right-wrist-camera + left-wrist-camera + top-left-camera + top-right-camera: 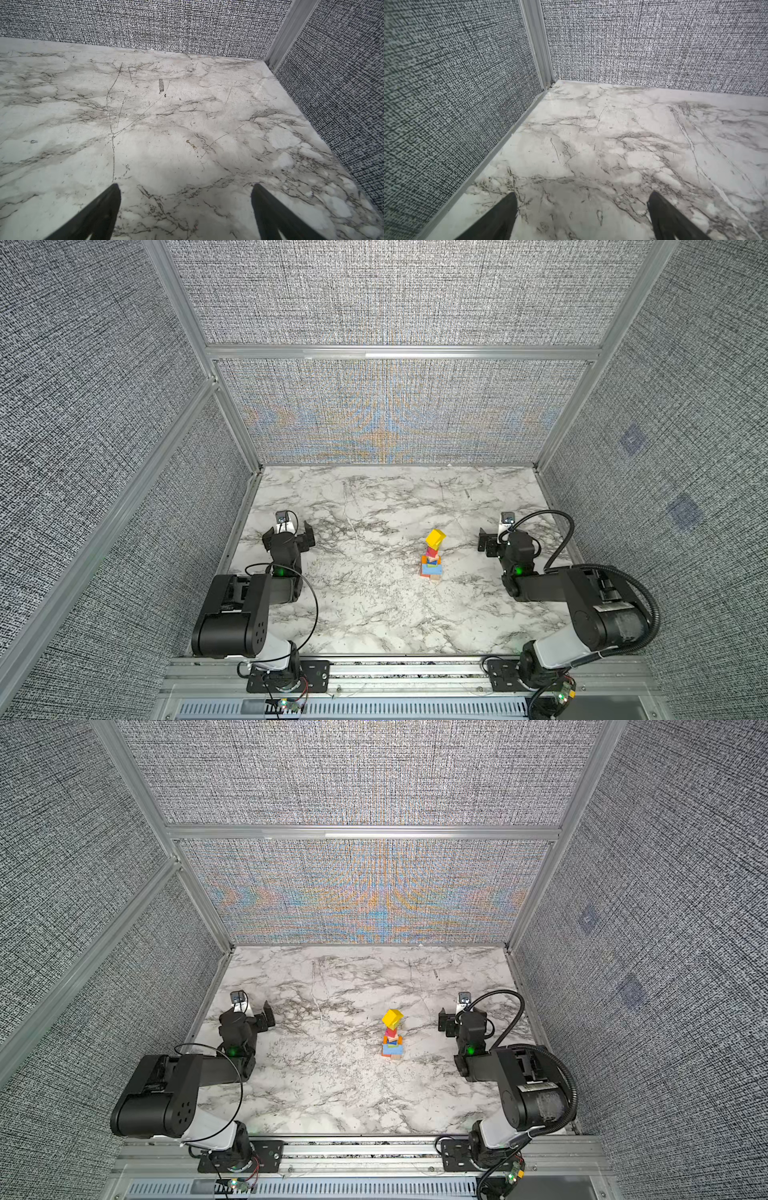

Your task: Build the wood block tower

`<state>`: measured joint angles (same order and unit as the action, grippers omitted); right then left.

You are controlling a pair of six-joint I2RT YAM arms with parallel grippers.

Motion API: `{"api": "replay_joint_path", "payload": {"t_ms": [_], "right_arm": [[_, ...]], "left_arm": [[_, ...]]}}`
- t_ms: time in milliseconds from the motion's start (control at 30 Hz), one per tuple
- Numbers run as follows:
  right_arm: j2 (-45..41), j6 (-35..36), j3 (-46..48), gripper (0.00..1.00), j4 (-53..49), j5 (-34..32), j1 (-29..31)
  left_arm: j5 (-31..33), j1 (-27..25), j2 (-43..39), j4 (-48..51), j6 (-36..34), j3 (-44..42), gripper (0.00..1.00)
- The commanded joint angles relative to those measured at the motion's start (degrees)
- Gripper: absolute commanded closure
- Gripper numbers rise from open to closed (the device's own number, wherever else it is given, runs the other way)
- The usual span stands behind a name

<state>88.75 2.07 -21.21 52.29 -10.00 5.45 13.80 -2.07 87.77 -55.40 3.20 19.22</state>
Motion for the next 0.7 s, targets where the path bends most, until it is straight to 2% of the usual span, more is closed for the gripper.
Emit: {"api": "replay_joint_path", "payload": {"t_ms": [0,667], "right_arm": [[-0.1,-0.4,-0.5,0.01,-0.3,0.6,-0.3],[-0.1,-0.3,-0.3,0.01,-0.3,0.5,-0.2]], "left_arm": [[0.2,0.1,-0.3,-0.7,0.0,-0.2,0.01],[0.1,0.1,0.2,-1.4,-0.5,-0.2,0.01]]}}
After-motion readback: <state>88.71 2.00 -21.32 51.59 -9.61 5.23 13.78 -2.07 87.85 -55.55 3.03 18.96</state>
